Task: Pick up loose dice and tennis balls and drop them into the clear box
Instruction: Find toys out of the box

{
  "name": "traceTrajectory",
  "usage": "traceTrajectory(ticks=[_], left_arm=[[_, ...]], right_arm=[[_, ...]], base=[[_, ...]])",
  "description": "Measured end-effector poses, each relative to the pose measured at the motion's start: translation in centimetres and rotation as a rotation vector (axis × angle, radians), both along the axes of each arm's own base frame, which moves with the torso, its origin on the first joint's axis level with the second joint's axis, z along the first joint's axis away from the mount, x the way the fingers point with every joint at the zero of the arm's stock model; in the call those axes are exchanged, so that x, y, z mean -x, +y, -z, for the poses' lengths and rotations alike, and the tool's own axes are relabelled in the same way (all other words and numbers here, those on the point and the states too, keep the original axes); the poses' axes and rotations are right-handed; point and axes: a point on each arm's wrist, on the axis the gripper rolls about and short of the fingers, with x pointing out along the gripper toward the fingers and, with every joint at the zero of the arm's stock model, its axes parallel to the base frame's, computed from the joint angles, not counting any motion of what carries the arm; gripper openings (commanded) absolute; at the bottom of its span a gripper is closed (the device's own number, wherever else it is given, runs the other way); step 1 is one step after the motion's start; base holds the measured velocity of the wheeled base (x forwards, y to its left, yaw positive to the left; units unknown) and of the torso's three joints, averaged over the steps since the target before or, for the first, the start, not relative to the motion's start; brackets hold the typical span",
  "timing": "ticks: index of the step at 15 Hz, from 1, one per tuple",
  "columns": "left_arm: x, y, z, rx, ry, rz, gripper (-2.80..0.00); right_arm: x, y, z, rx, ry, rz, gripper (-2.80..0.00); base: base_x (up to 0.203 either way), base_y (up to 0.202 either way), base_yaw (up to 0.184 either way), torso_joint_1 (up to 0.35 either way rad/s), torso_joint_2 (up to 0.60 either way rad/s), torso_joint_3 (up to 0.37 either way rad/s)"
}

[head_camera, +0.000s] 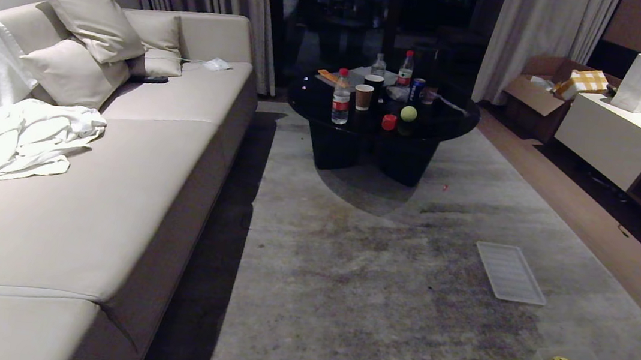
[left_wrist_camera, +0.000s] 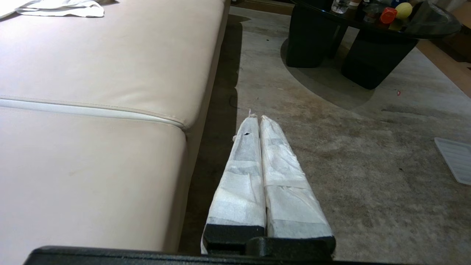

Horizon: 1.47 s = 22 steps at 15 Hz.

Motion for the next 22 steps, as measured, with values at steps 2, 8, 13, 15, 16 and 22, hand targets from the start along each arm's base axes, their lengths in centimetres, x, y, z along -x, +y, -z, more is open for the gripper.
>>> traceTrajectory(ticks=[2,8,13,15,16,22], left_arm=[[0.0,0.0,0.0,0.0,0.0,0.0,-2.8],[0.0,0.0,0.0,0.0,0.0,0.0,-2.8],[0.0,-0.01,-0.01,-0.012,0.0,0.004,-2.8],[0.0,-0.03,0.04,-0.065,0.008,0.011,-2.8],[0.0,-0.03,0.05,-0.081,0.01,0.012,-2.8],[0.0,-0.09,0.06,-0.123,0.011,0.038,-2.8]], right_arm=[[0.0,0.0,0.0,0.0,0.0,0.0,-2.8],[0.0,0.0,0.0,0.0,0.0,0.0,-2.8],[0.0,0.01,0.0,0.003,0.0,-0.002,-2.8],[0.0,0.01,0.0,0.007,0.0,-0.003,-2.8],[0.0,0.01,0.0,0.006,0.0,-0.003,-2.8],[0.0,0.01,0.01,0.004,0.0,-0.003,-2.8]], base=[[0.0,0.0,0.0,0.0,0.0,0.0],[0.0,0.0,0.0,0.0,0.0,0.0],[0.0,0.0,0.0,0.0,0.0,0.0],[0.0,0.0,0.0,0.0,0.0,0.0],[0.0,0.0,0.0,0.0,0.0,0.0],[0.0,0.0,0.0,0.0,0.0,0.0]])
